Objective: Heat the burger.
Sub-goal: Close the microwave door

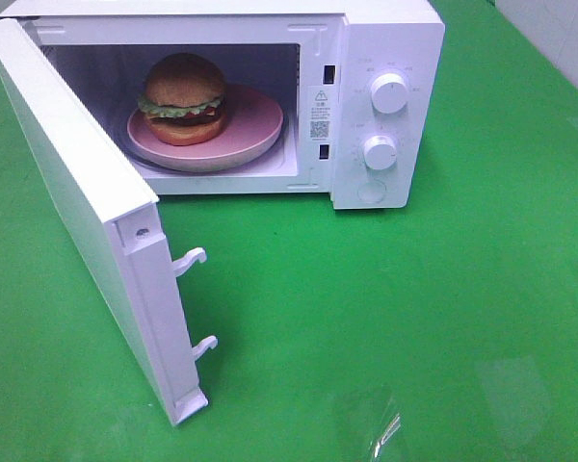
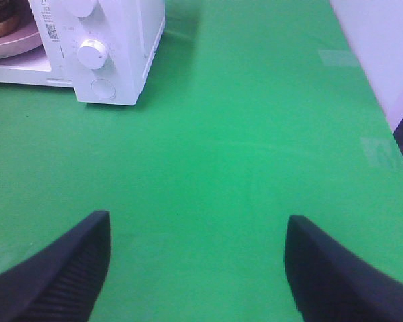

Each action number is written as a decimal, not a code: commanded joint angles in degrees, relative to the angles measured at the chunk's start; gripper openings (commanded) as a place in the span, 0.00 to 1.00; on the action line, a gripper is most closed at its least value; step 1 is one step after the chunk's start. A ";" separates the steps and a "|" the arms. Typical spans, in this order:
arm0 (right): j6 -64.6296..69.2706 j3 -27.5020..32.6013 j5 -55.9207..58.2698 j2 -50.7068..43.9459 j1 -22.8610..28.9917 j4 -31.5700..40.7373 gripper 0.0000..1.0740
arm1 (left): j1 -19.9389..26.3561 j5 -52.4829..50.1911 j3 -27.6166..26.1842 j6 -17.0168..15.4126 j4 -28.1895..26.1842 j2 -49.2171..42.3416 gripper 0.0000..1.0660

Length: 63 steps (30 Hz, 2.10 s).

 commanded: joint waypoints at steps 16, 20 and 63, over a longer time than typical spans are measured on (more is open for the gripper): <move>-0.92 0.23 -0.57 -1.55 -0.29 0.29 0.66 | 0.17 -0.80 0.06 0.17 0.17 -0.06 0.95; -0.92 0.23 -0.57 -1.55 -0.29 0.29 0.66 | 0.17 -0.80 0.06 0.17 0.17 -0.06 0.95; -0.92 0.23 -0.57 -1.55 -0.29 0.29 0.66 | 0.17 -12.83 -1.26 -0.23 -1.66 -0.06 0.75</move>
